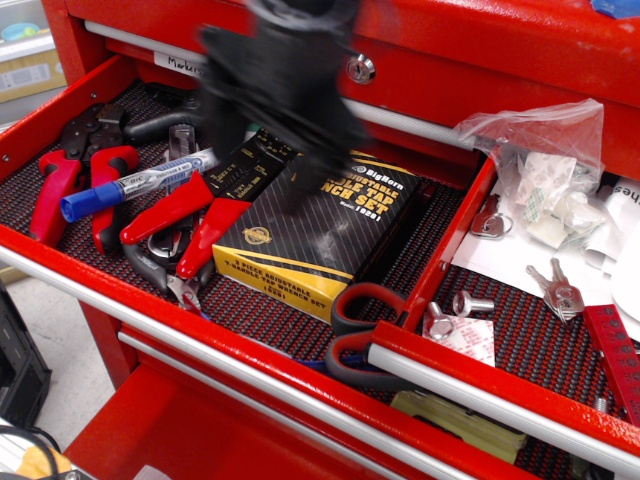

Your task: Pick up blue pen and put into drawer

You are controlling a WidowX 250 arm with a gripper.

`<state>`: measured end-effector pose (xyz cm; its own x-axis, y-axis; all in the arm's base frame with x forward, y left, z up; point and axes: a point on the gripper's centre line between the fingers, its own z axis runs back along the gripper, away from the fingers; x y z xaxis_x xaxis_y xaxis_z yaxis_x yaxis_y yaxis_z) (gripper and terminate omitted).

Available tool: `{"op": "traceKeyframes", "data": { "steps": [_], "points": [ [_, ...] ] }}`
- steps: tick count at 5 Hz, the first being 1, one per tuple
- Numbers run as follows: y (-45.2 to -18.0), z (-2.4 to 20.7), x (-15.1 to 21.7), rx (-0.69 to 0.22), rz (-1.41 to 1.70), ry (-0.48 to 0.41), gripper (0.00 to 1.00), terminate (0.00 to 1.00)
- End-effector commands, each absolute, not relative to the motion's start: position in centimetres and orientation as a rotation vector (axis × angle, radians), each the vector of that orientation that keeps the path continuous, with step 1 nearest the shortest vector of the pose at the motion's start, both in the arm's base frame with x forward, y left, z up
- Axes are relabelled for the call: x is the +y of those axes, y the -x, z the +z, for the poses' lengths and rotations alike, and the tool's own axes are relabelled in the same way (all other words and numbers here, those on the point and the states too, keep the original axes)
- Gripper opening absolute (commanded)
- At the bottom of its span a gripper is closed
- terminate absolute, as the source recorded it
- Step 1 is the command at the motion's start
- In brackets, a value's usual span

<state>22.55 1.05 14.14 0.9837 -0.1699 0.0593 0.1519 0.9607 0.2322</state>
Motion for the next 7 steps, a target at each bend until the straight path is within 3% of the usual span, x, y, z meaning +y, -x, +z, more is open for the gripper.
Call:
{"op": "traceKeyframes", "data": {
  "steps": [1,3,7],
  "points": [
    [-24.3,14.7,9.6,-0.093,-0.358,-0.259,1.00,0.00],
    [-25.9,12.0,13.7,-0.093,-0.353,-0.237,1.00,0.00],
    [-25.9,7.3,14.3,-0.171,-0.374,-0.160,1.00,0.00]
  ]
}}
